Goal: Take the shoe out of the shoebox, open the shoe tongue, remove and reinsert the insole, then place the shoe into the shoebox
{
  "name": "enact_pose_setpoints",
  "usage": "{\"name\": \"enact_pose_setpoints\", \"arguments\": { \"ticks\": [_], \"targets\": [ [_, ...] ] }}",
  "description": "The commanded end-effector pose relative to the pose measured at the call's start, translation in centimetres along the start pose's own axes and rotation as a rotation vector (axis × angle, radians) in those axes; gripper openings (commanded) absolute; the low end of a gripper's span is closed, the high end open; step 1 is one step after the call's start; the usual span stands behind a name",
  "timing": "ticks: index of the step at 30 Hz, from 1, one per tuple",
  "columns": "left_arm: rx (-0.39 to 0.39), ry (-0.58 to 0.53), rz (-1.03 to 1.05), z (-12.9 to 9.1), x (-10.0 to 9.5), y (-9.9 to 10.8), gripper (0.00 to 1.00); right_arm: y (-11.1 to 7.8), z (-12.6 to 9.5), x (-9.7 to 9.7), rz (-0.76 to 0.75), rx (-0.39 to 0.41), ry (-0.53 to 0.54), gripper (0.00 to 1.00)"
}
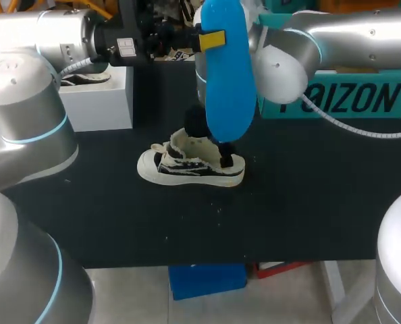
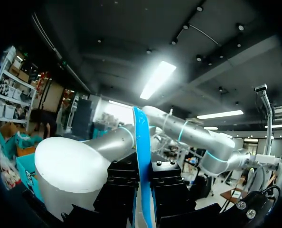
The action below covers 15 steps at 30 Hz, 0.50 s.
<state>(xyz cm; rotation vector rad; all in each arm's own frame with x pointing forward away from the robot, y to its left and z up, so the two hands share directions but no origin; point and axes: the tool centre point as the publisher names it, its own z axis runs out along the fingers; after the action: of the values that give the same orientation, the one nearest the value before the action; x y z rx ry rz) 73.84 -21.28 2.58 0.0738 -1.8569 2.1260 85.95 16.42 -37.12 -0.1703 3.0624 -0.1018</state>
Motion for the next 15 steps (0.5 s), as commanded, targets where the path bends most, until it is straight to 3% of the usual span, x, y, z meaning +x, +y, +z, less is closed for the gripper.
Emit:
{"name": "enact_pose_setpoints", "arguments": {
  "ticks": [1,9,15],
  "targets": [
    [0.002,-0.004,0.002,0.10,0.03,0.10,0.00,0.28,0.06,-0.05,0.010,0.059,0.001,1.00],
    [0.002,-0.004,0.002,0.10,0.03,0.10,0.00,-0.07,0.14,0.15,0.015,-0.114,0.005,1.00],
    [0.002,-0.004,0.002,0.10,0.03,0.10,0.00,-0.06,0.16,0.16,0.016,-0.320,-0.017,1.00]
  ]
}}
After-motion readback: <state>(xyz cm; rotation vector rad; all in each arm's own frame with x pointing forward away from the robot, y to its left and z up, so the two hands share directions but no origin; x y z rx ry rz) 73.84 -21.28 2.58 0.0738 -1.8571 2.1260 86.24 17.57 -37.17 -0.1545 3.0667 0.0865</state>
